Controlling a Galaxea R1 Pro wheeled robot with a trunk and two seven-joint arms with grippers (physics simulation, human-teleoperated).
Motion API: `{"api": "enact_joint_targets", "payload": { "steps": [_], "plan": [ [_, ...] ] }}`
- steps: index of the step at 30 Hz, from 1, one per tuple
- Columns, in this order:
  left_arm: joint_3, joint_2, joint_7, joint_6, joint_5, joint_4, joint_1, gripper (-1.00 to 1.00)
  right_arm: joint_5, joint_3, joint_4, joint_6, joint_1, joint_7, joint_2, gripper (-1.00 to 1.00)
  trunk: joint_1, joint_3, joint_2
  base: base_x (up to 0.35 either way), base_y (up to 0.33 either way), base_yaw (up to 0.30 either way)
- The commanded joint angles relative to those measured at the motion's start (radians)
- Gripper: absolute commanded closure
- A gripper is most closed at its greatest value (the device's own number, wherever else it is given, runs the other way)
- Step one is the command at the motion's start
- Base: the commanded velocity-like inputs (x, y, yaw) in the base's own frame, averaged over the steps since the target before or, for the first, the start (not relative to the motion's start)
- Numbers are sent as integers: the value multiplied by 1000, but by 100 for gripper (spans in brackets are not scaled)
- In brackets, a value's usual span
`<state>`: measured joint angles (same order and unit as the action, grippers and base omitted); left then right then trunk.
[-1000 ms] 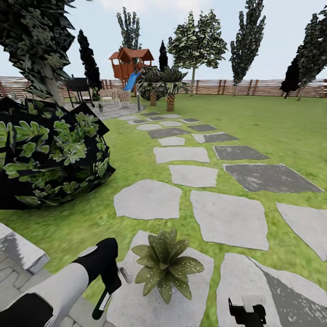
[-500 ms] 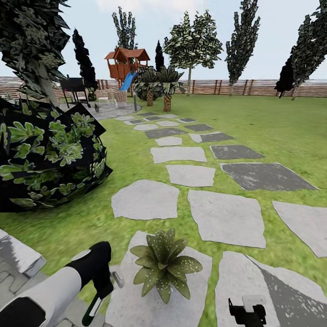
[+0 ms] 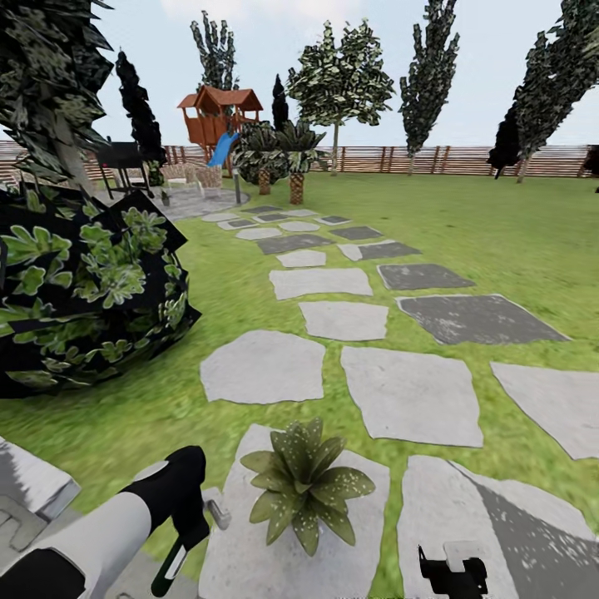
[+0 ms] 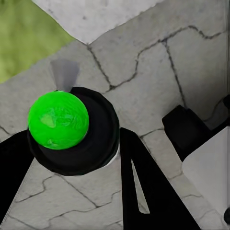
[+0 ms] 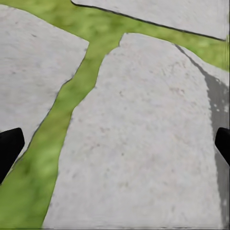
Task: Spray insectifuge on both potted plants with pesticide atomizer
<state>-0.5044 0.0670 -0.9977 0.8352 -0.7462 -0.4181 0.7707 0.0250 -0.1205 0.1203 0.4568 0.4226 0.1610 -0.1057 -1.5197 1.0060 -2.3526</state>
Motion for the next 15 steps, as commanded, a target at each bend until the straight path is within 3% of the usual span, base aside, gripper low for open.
{"api": "enact_joint_targets", "payload": {
  "steps": [1,7,15],
  "plan": [
    [-2,1,-10,3,-9,-3,-2,100,3,-8,-1,2,1,6,0,-100,0,1,0,0,2,-223],
    [-2,2,-11,2,-14,-3,-18,100,3,-8,-1,2,1,6,0,-100,0,1,0,-34,36,-53],
    [-1,2,-10,4,-13,-4,-19,100,3,-8,-1,2,1,6,0,-100,0,1,0,-179,240,-41]
  ]
}}
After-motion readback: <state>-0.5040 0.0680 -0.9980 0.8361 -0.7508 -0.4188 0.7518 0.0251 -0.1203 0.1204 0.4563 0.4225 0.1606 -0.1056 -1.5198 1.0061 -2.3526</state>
